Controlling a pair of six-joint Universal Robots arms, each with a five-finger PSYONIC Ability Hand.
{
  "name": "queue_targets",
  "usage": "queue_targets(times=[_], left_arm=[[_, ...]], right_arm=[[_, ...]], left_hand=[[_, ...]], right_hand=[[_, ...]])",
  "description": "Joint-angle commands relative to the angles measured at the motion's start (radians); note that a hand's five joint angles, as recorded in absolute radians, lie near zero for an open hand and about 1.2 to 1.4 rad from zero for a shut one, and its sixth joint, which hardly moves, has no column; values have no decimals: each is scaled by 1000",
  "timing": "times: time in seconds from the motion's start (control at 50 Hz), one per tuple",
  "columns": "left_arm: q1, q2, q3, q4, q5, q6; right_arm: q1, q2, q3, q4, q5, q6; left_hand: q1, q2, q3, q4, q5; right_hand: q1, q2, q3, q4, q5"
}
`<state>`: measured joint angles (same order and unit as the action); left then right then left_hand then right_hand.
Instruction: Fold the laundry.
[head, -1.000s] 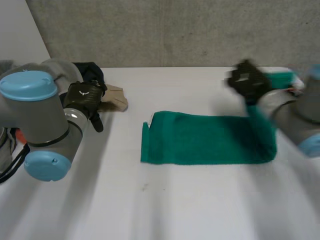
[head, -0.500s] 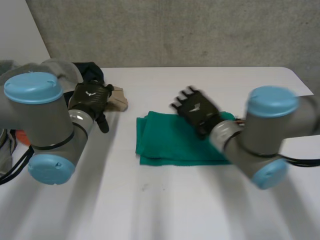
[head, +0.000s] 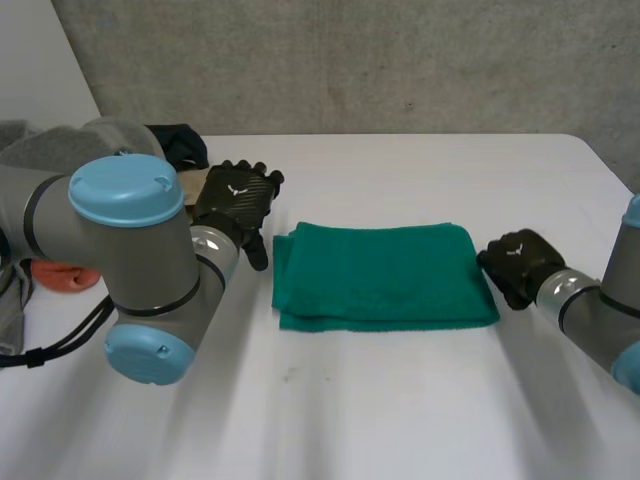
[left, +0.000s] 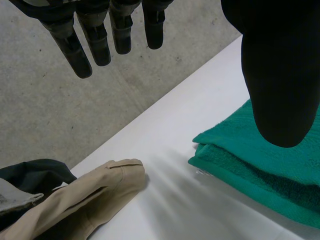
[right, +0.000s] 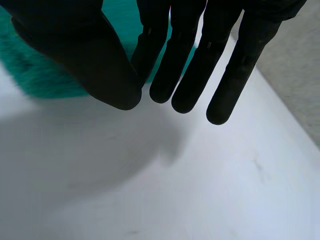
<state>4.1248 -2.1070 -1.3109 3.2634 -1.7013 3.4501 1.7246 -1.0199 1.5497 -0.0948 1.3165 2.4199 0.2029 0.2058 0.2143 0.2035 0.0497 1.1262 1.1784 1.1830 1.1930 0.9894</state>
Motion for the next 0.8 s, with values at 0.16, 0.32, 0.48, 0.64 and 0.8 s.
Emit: queue_targets(times=[0.16,0.32,0.48,0.64,0.8], left_arm=[[8,41,-37,-2,0,-2],[-11,41,-39,-1,26,-23],[-14,48,-27,-1,57,-117],[-8,51,-31,-2,57,-120],[14,73,-39,-4,57,-120]], right_arm=[[50,-74,-25,73,-22,260],[41,-55,38,72,-88,285],[38,21,27,20,-57,248],[13,-12,30,-54,106,137],[147,-77,-60,-52,104,-114]], left_hand=[[-28,-31,-40,-29,-50],[-28,-31,-40,-29,-50],[-28,-31,-40,-29,-50],[-28,-31,-40,-29,-50],[-28,-31,-40,-29,-50]], right_hand=[[-504,-556,-561,-571,-542],[-492,-544,-549,-559,-530],[220,167,163,153,182],[270,218,213,203,232],[270,218,213,203,232]])
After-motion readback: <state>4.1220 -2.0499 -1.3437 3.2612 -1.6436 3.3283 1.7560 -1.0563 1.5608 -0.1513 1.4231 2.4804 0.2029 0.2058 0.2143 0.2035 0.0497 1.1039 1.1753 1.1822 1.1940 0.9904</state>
